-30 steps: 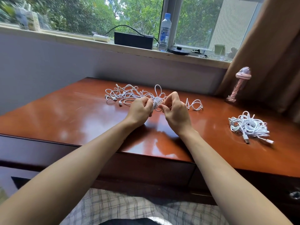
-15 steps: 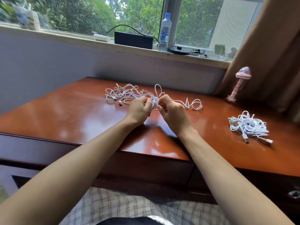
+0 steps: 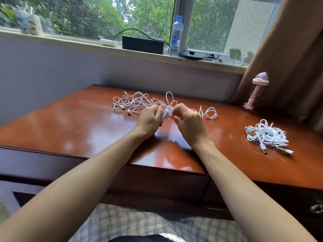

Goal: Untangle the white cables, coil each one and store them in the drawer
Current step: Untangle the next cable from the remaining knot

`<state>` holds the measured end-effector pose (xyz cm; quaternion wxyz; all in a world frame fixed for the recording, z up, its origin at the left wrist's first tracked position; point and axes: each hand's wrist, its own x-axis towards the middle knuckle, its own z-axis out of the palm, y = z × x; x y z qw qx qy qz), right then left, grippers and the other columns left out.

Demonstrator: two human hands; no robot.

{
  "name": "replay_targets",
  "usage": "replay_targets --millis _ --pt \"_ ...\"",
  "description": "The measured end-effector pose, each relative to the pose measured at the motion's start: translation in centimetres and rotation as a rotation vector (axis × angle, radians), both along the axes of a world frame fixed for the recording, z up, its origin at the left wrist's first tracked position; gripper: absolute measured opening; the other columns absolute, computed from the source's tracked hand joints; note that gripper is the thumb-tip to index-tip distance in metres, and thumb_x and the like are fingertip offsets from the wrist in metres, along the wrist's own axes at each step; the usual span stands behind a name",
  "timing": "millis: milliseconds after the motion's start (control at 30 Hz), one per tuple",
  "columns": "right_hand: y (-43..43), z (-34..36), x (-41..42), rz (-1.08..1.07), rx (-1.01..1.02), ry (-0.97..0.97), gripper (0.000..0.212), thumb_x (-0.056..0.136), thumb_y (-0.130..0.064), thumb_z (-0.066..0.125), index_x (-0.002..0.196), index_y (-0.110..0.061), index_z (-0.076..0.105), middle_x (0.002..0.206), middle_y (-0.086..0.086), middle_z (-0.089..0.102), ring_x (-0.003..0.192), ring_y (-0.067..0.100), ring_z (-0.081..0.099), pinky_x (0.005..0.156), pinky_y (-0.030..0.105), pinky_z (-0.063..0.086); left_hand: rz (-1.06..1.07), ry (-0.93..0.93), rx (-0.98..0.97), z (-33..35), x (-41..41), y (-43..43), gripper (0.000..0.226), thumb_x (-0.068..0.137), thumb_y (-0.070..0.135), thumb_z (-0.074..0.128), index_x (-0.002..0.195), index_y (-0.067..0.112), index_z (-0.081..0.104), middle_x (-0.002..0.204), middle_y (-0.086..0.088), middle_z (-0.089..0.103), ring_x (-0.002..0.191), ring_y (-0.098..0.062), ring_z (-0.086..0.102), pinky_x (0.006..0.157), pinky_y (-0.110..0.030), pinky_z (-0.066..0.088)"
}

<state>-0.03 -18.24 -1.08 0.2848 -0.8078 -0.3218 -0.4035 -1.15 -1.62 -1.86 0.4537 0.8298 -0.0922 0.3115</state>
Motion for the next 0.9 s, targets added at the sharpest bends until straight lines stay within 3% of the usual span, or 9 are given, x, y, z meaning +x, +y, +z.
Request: replay_targets --millis 333,433,700,900 --pt "0.02 0.4 -0.34 0.092 0.195 0.15 0.026 0.081 -0.008 0.081 0.096 -0.012 0.059 0.08 -0.004 0.072 0.074 0.01 0.069 0.074 0.026 0.055 -0.066 0.017 -0.071 -0.02 0.12 -0.06 0.056 0.11 0.025 0.039 0.057 0.015 0.054 0.052 0.001 0.058 0.048 -0.004 0.05 0.062 -0.023 0.042" --pt "-0.01 0.39 -0.32 0.105 0.2 0.131 0.025 0.083 -0.007 0.08 0.096 -0.011 0.06 0.08 -0.006 0.07 0.074 0.008 0.068 0.075 0.024 0.055 -0.078 0.012 -0.098 0.09 -0.02 -0.14 0.056 0.111 0.027 0.036 0.059 0.016 0.054 0.052 0.002 0.058 0.048 -0.003 0.051 0.061 -0.019 0.041" --pt "0.15 0.08 -0.33 0.13 0.14 0.044 0.021 0.086 -0.004 0.076 0.097 -0.008 0.059 0.084 0.001 0.071 0.076 0.017 0.071 0.074 0.035 0.058 -0.056 0.001 -0.062 -0.04 0.24 -0.03 0.059 0.111 0.034 0.033 0.061 0.012 0.055 0.053 0.002 0.058 0.048 -0.003 0.053 0.06 -0.017 0.041" --pt "0.23 0.03 -0.2 0.119 0.142 0.034 0.021 0.085 -0.005 0.077 0.093 -0.007 0.058 0.082 0.001 0.07 0.074 0.018 0.069 0.073 0.036 0.057 -0.11 0.049 -0.072 -0.37 0.7 0.13 0.062 0.111 0.038 0.033 0.056 0.017 0.054 0.051 0.003 0.059 0.052 -0.011 0.057 0.067 -0.029 0.047"
